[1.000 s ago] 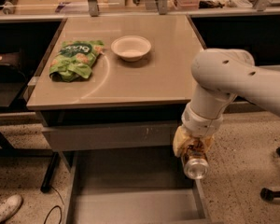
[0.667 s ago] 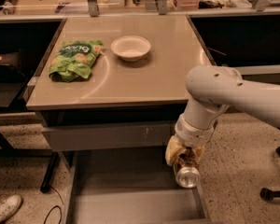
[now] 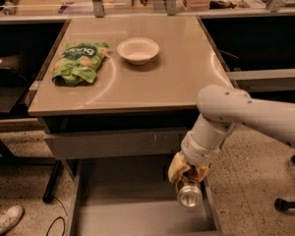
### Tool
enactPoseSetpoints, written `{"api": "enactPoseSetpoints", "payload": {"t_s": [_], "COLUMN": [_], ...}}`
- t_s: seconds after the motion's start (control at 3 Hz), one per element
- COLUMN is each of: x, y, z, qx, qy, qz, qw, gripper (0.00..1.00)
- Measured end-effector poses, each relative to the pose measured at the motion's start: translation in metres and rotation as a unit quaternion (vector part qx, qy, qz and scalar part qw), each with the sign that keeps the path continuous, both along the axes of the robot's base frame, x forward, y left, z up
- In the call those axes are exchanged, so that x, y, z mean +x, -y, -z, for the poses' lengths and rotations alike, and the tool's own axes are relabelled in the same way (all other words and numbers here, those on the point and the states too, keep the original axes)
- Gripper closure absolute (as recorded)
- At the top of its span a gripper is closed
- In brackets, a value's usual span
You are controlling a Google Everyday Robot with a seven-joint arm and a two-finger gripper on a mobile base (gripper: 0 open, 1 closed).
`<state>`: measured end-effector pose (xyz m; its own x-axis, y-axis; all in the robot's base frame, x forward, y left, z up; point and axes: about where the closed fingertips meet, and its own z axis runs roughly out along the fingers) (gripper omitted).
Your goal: Place orange can into middle drawer
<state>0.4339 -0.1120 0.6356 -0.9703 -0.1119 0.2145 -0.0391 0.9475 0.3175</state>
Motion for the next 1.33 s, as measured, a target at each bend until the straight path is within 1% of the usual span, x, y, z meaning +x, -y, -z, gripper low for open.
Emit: {"api": "enactPoseSetpoints", "payload": {"t_s": [0.33, 0.67, 1.0, 1.33], "x": [-0.005, -0.013, -0.013, -0.017], "y": [-0.016, -0.027, -0.027, -0.036], "z": [0.042, 0.073, 0.073, 0.107], "qx": [0.057, 0.102, 0.102, 0.115], "qy": [-0.011, -0.024, -0.024, -0.036], "qz": [0.045, 0.071, 0.071, 0.103], "qw": [0.9973, 0.992, 0.992, 0.9873], "gripper": [1.0, 1.0, 1.0, 1.0]}}
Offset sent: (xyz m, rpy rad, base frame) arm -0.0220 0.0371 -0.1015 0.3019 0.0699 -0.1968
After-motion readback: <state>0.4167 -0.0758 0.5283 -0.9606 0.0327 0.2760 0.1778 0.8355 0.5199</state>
